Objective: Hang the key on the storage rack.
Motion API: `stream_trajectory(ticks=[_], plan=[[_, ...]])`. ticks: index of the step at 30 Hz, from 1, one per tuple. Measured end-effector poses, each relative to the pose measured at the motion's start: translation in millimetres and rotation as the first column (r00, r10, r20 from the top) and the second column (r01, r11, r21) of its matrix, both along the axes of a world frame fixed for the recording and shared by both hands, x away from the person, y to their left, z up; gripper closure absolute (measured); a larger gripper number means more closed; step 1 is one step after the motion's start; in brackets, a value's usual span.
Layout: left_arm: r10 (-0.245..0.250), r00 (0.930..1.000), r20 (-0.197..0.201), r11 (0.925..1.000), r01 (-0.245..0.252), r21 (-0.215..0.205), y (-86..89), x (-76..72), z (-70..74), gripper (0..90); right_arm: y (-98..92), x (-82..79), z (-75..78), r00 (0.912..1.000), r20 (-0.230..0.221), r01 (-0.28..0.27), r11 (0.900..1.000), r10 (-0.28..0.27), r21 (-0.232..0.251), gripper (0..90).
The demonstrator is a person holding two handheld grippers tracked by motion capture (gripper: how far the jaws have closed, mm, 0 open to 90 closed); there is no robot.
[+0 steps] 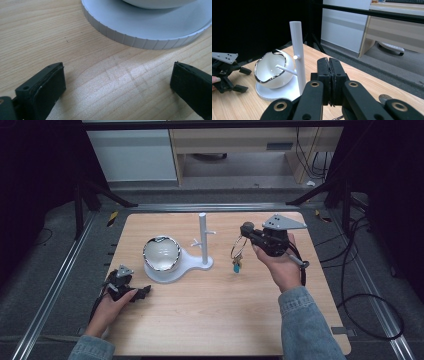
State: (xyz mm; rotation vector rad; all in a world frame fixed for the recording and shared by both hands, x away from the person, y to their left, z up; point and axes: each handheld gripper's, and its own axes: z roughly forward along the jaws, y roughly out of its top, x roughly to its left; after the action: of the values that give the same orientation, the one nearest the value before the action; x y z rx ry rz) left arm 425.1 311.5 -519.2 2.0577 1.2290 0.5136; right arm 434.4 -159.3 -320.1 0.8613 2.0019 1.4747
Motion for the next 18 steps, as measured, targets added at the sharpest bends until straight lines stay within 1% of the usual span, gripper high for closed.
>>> stream_trajectory(ticks=[9,18], plan=[[0.000,1.0000,0.000,1.0000,0.000,0.000,0.0,0.0,0.0,0.0,9.2,1.6,5.9,0.9999,0.012,-0.012,1.000,0.011,0.007,88.9],[-0.002,1.0000,-0.001,1.0000,0.002,0.002,0.2,0.0,0.1,0.0,21.0,4.6,12.4,0.9994,0.023,-0.026,1.000,0.026,0.000,88.9]])
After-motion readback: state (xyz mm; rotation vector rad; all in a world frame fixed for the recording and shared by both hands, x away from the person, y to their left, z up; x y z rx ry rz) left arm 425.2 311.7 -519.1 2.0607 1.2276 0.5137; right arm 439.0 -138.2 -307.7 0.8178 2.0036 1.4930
